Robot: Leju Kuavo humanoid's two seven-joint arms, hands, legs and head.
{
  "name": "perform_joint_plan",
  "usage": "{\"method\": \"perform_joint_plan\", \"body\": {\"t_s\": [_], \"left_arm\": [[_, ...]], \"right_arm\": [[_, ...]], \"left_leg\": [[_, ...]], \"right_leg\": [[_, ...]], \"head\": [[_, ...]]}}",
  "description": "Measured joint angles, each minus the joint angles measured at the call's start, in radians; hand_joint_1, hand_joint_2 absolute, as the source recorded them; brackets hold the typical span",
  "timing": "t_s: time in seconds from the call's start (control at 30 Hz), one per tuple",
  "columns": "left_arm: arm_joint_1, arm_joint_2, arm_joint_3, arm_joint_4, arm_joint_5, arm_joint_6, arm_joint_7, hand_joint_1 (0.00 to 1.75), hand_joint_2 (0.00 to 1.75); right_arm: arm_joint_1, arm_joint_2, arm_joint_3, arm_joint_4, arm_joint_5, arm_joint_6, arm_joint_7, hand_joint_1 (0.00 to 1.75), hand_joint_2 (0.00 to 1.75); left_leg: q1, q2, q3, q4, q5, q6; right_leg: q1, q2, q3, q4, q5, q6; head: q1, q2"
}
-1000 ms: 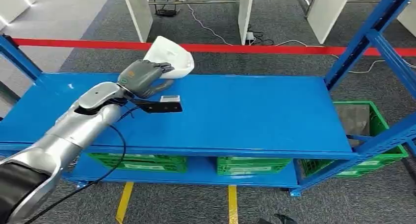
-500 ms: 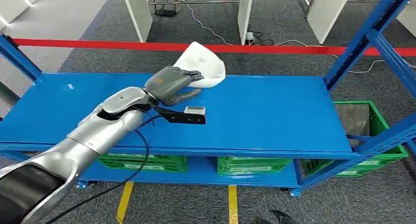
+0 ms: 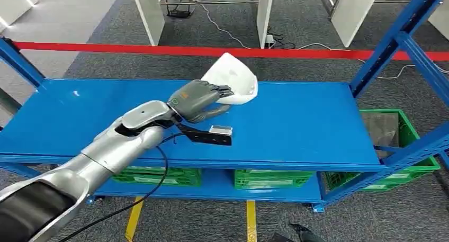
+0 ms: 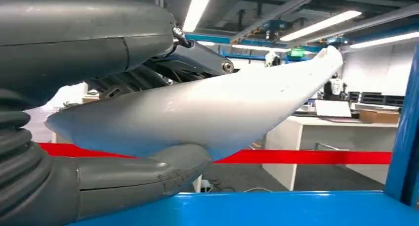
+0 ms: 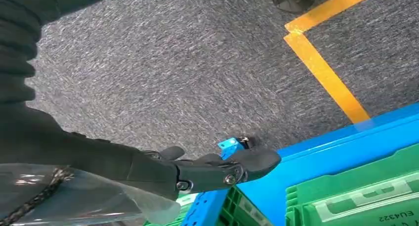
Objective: Take the parts from the cabinet and place them on the table.
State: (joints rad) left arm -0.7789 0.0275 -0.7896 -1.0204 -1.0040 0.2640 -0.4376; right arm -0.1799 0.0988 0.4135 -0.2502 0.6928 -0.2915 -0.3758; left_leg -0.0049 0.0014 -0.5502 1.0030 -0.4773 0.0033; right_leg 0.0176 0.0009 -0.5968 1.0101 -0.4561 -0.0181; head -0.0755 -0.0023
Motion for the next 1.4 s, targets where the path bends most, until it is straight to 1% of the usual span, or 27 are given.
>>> {"method": "perform_joint_plan", "body": {"t_s": [0.3, 0.37, 0.4, 0.43, 0.47, 0.53, 0.57, 0.6, 0.63, 0.67, 0.7, 0.73, 0.77, 0.8, 0.83, 0.9, 0.93, 0.97, 1.03, 1.07, 1.1, 1.13, 1.17, 1.23, 1.27, 1.3, 1.4], "left_arm": [[0.003, 0.0, -0.009, 0.0, 0.008, 0.01, -0.005, 1.75, 1.75], [0.004, 0.0, -0.01, 0.0, 0.008, 0.011, -0.005, 1.75, 1.75], [0.005, -0.002, -0.01, -0.002, 0.009, 0.011, -0.004, 1.75, 1.75], [0.005, -0.002, -0.01, -0.003, 0.01, 0.011, -0.003, 1.75, 1.75], [0.003, -0.004, -0.01, -0.003, 0.01, 0.011, -0.003, 1.75, 1.75], [0.007, -0.005, -0.012, -0.003, 0.01, 0.011, -0.001, 1.75, 1.75], [0.009, -0.005, -0.015, -0.003, 0.01, 0.011, 0.0, 1.75, 1.75], [0.01, -0.005, -0.017, -0.003, 0.01, 0.011, 0.0, 1.75, 1.75], [0.01, -0.004, -0.02, -0.003, 0.01, 0.011, 0.0, 1.75, 1.75], [0.01, -0.004, -0.021, -0.003, 0.01, 0.011, 0.0, 1.75, 1.75], [0.01, -0.004, -0.021, -0.003, 0.01, 0.011, 0.0, 1.75, 1.75], [0.01, -0.004, -0.021, -0.003, 0.01, 0.011, 0.0, 1.75, 1.75], [0.008, -0.004, -0.021, -0.004, 0.011, 0.011, 0.001, 1.75, 1.75], [0.01, -0.004, -0.022, -0.004, 0.011, 0.011, 0.002, 1.75, 1.75], [0.01, -0.004, -0.022, -0.004, 0.011, 0.011, 0.002, 1.75, 1.75], [0.012, -0.002, -0.023, -0.004, 0.013, 0.01, 0.002, 1.75, 1.75], [0.012, -0.002, -0.023, -0.004, 0.013, 0.01, 0.002, 1.75, 1.75], [0.012, -0.002, -0.022, -0.004, 0.013, 0.01, 0.003, 1.75, 1.75], [0.011, -0.001, -0.022, -0.004, 0.014, 0.01, 0.003, 1.75, 1.75], [0.012, -0.001, -0.023, -0.004, 0.014, 0.01, 0.003, 1.75, 1.75], [0.014, -0.001, -0.023, -0.004, 0.014, 0.009, 0.003, 1.75, 1.75], [0.015, 0.0, -0.023, -0.004, 0.014, 0.008, 0.003, 1.75, 1.75], [0.014, 0.001, -0.023, -0.004, 0.014, 0.007, 0.003, 1.75, 1.75], [0.011, 0.001, -0.023, -0.005, 0.014, 0.008, 0.003, 1.75, 1.75], [0.009, 0.0, -0.022, -0.007, 0.014, 0.008, 0.003, 1.75, 1.75], [0.006, -0.003, -0.022, -0.007, 0.014, 0.008, 0.003, 1.75, 1.75], [0.005, -0.002, -0.022, -0.008, 0.014, 0.007, 0.003, 1.75, 1.75]], "right_arm": [[0.0, 0.0, 0.0, 0.0, 0.001, 0.0, 0.0, 0.0, 1.75], [-0.001, 0.005, -0.001, 0.0, 0.003, 0.0, 0.001, 0.0, 1.75], [-0.002, 0.006, -0.002, 0.0, 0.003, 0.0, 0.002, 0.0, 1.75], [-0.002, 0.006, -0.003, 0.0, 0.003, 0.0, 0.001, 0.0, 1.75], [-0.003, 0.006, -0.005, -0.001, 0.003, 0.0, 0.001, 0.0, 1.75], [-0.003, 0.006, -0.006, -0.002, 0.003, 0.0, 0.001, 0.0, 1.75], [-0.001, 0.006, -0.006, -0.002, 0.003, 0.0, 0.001, 0.0, 1.75], [0.0, 0.006, -0.007, -0.002, 0.003, 0.0, 0.001, 0.0, 1.75], [0.0, 0.006, -0.007, -0.002, 0.003, 0.0, 0.002, 0.0, 1.75], [0.0, 0.006, -0.007, -0.002, 0.003, 0.0, 0.002, 0.0, 1.75], [-0.001, 0.005, -0.007, -0.002, 0.003, 0.0, 0.002, 0.0, 1.75], [-0.002, 0.005, -0.007, -0.002, 0.003, 0.001, 0.002, 0.0, 1.75], [-0.005, 0.014, -0.007, -0.003, 0.004, 0.001, 0.001, 0.0, 1.75], [-0.007, 0.014, -0.008, -0.003, 0.003, 0.002, 0.003, 0.0, 1.75], [-0.004, 0.013, -0.008, -0.003, 0.003, 0.002, 0.004, 0.0, 1.75], [-0.001, 0.013, -0.008, -0.003, 0.004, 0.002, 0.005, 0.0, 1.75], [-0.002, 0.013, -0.008, -0.003, 0.004, 0.002, 0.005, 0.0, 1.75], [-0.003, 0.013, -0.008, -0.003, 0.004, 0.002, 0.005, 0.0, 1.75], [-0.004, 0.013, -0.008, -0.003, 0.004, 0.002, 0.005, 0.0, 1.75], [-0.004, 0.013, -0.008, -0.003, 0.004, 0.002, 0.005, 0.0, 1.75], [-0.004, 0.013, -0.008, -0.003, 0.004, 0.002, 0.005, 0.0, 1.75], [-0.004, 0.013, -0.008, -0.003, 0.004, 0.002, 0.005, 0.0, 1.75], [-0.005, 0.013, -0.008, -0.003, 0.004, 0.002, 0.005, 0.0, 1.75], [-0.006, 0.013, -0.008, -0.003, 0.004, 0.002, 0.005, 0.0, 1.75], [-0.006, 0.019, -0.008, -0.005, 0.004, 0.002, 0.005, 0.0, 1.75], [-0.007, 0.016, -0.009, -0.005, 0.004, 0.002, 0.005, 0.0, 1.75], [-0.008, 0.018, -0.009, -0.005, 0.004, 0.002, 0.003, 0.0, 1.75]], "left_leg": [[-0.002, 0.0, -0.001, 0.003, -0.002, 0.002], [-0.007, -0.001, 0.001, -0.003, 0.008, 0.018], [0.001, 0.001, 0.011, -0.032, 0.024, 0.026], [0.004, 0.007, 0.02, -0.049, 0.036, 0.025], [0.008, 0.007, 0.02, -0.054, 0.041, 0.032], [0.012, 0.008, 0.017, -0.052, 0.041, 0.031], [0.013, 0.008, 0.016, -0.051, 0.041, 0.028], [0.016, 0.008, 0.013, -0.047, 0.041, 0.027], [0.023, 0.008, 0.01, -0.04, 0.037, 0.019], [0.033, 0.007, 0.006, -0.028, 0.031, 0.007], [0.044, 0.007, 0.002, -0.011, 0.02, -0.009], [0.048, 0.007, -0.006, 0.008, 0.01, -0.026], [0.041, 0.006, -0.021, 0.024, 0.005, -0.037], [0.04, 0.003, -0.032, 0.037, 0.011, -0.041], [0.041, 0.003, -0.034, 0.032, 0.019, -0.045], [0.045, 0.004, -0.041, 0.03, 0.021, -0.053], [0.046, 0.004, -0.045, 0.042, 0.001, -0.055], [0.044, 0.003, -0.059, 0.082, -0.034, -0.053], [0.038, 0.003, -0.119, 0.244, -0.126, -0.049], [0.035, 0.003, -0.143, 0.315, -0.156, -0.046], [0.031, 0.003, -0.149, 0.347, -0.165, -0.039], [0.025, 0.003, -0.132, 0.328, -0.15, -0.029], [0.017, 0.003, -0.097, 0.273, -0.122, -0.015], [-0.004, 0.002, 0.012, 0.096, -0.059, 0.025], [-0.008, 0.006, 0.034, 0.046, -0.078, 0.048], [-0.013, 0.011, 0.029, 0.036, -0.066, 0.041], [-0.017, 0.008, 0.018, 0.023, -0.038, 0.043]], "right_leg": [[-0.003, 0.0, 0.001, -0.004, 0.002, 0.003], [-0.008, -0.001, 0.003, -0.01, 0.014, 0.017], [-0.003, 0.0, 0.003, -0.014, 0.011, 0.021], [-0.006, 0.0, -0.01, -0.005, -0.003, 0.025], [-0.008, 0.001, -0.032, 0.045, -0.036, 0.03], [-0.025, 0.001, -0.102, 0.198, -0.097, 0.048], [-0.035, 0.0, -0.128, 0.249, -0.107, 0.057], [-0.042, -0.001, -0.138, 0.262, -0.102, 0.064], [-0.049, -0.002, -0.13, 0.24, -0.076, 0.073], [-0.057, -0.003, -0.102, 0.181, -0.033, 0.084], [-0.067, -0.005, -0.058, 0.09, 0.018, 0.097], [-0.065, -0.001, -0.037, 0.05, 0.001, 0.115], [-0.063, 0.002, -0.03, 0.048, -0.007, 0.109], [-0.063, 0.008, -0.04, 0.053, -0.004, 0.079], [-0.061, 0.007, -0.048, 0.058, -0.001, 0.071], [-0.057, 0.011, -0.057, 0.065, 0.004, 0.055], [-0.058, 0.01, -0.061, 0.062, 0.007, 0.04], [-0.056, 0.01, -0.065, 0.061, 0.01, 0.033], [-0.048, 0.008, -0.074, 0.058, 0.019, 0.02], [-0.043, 0.007, -0.08, 0.058, 0.023, 0.017], [-0.038, 0.007, -0.086, 0.058, 0.028, 0.011], [-0.032, 0.007, -0.094, 0.058, 0.036, 0.008], [-0.027, 0.007, -0.101, 0.057, 0.044, 0.005], [-0.017, 0.008, -0.108, 0.054, 0.059, 0.003], [-0.016, 0.005, -0.11, 0.052, 0.066, 0.006], [-0.018, 0.005, -0.113, 0.047, 0.075, 0.012], [-0.022, -0.002, -0.113, 0.023, 0.106, 0.032]], "head": [[0.0, 0.0], [-0.002, 0.0], [0.0, 0.0], [0.0, 0.0], [0.003, 0.0], [0.003, 0.0], [0.002, 0.0], [0.002, 0.0], [0.003, 0.0], [0.003, 0.0], [0.003, 0.0], [0.003, 0.0], [0.022, 0.0], [0.016, 0.0], [0.004, 0.0], [0.003, 0.0], [0.0, 0.0], [-0.002, 0.0], [-0.005, 0.0], [-0.005, 0.0], [-0.004, 0.0], [-0.005, 0.0], [-0.005, 0.0], [-0.005, 0.0], [0.0, 0.0], [-0.003, 0.0], [-0.006, 0.0]]}}
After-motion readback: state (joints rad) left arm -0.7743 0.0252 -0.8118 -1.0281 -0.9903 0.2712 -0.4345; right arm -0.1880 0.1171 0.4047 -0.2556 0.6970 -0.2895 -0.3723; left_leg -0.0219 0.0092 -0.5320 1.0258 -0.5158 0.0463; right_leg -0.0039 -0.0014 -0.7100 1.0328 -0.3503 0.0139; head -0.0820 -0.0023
